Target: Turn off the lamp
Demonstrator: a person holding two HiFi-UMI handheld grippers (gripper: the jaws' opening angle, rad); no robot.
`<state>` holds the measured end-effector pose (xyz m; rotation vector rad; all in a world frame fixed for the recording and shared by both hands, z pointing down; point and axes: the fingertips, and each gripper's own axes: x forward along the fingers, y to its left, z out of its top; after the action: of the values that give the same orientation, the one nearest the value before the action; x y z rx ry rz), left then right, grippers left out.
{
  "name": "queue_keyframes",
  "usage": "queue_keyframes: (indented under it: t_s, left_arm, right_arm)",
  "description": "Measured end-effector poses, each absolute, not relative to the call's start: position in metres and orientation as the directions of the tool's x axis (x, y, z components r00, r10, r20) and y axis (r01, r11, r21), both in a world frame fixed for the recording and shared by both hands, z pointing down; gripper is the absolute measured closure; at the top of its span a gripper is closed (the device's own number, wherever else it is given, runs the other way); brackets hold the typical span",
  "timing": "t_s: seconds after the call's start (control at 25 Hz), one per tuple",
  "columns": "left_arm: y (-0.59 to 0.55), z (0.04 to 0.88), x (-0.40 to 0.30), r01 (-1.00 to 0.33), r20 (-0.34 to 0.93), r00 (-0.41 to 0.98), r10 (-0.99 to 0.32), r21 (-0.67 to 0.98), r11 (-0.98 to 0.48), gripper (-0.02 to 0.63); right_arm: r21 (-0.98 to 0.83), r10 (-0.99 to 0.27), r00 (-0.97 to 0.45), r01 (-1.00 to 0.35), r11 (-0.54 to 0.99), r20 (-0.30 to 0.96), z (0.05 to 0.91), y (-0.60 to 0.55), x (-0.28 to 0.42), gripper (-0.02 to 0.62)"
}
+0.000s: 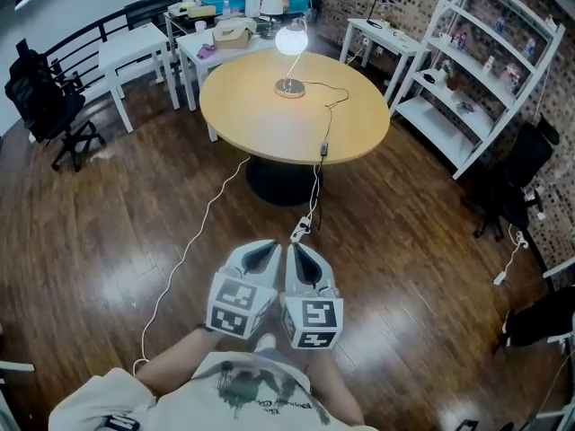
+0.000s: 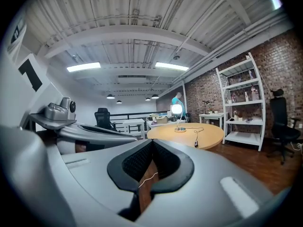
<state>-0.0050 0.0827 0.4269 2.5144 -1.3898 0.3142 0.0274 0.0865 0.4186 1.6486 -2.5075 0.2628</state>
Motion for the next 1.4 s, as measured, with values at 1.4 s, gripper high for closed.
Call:
queue_keyframes:
  t_s: [1.4]
  left_arm:
    - [-0.059,0.429,0.025,-0.882,0.232,0.471,-0.851,0.133,-0.452,0.609]
  right_arm:
    - [-0.023,-0.881,-0.429,-0.901,0.434,0.200,0.432,-0.041,0.067,0.595]
